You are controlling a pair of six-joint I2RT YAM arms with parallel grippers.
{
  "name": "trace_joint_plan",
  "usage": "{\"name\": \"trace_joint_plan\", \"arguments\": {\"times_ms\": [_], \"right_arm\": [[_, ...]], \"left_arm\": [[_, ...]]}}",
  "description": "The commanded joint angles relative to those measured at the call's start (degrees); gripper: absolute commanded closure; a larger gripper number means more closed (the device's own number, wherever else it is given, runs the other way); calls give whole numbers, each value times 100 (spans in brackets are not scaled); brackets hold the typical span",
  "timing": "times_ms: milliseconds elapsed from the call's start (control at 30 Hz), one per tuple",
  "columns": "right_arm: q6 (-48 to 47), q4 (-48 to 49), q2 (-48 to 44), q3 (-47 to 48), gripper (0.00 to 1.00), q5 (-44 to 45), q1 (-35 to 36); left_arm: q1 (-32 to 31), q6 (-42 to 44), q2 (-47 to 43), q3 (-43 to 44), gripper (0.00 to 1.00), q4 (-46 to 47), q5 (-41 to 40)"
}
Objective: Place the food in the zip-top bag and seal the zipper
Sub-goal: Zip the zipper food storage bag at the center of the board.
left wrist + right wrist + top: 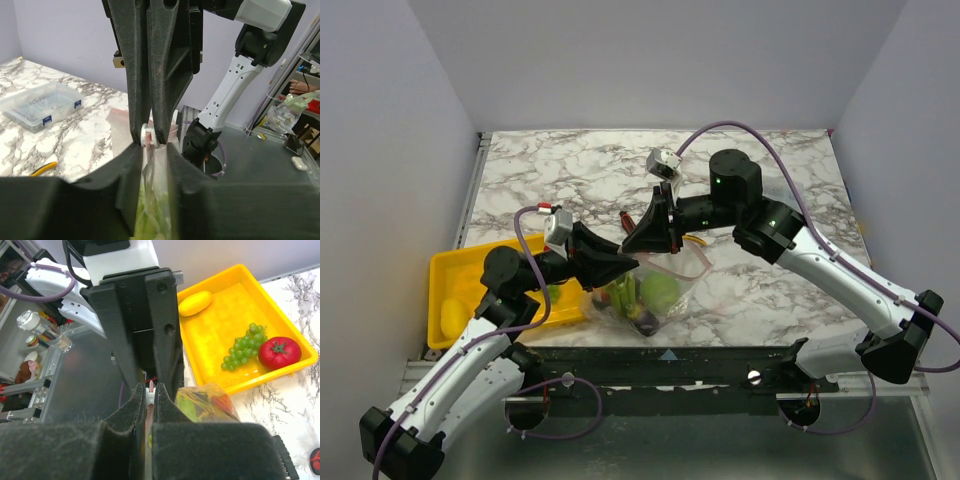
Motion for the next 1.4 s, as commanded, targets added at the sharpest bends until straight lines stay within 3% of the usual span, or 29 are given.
{"name": "trace_joint_plan", "arguments": {"times_ms": [0,233,333,467,733,867,1367], "right_arm": [[190,212,-54,-16,99,133,14],[354,422,-138,-90,99,83,14],[375,423,-122,-61,99,52,14],[270,328,-175,-103,99,147,14],[-478,-141,-490,-513,100,1076,14],[-531,-246,-429,-667,100,1321,15],[-593,-643,-1551,-1363,100,2445,14]], "left_arm": [[13,89,-122,139,68,-120,88],[29,269,-210,143,87,-409,52],[43,309,-177,215,100,-505,-33],[61,284,-211,210,100,-531,-234],[371,-549,-213,-45,100,46,-396],[667,-1245,-138,-293,100,865,-273],[1055,-1064,-333,-312,100,592,-336]]}}
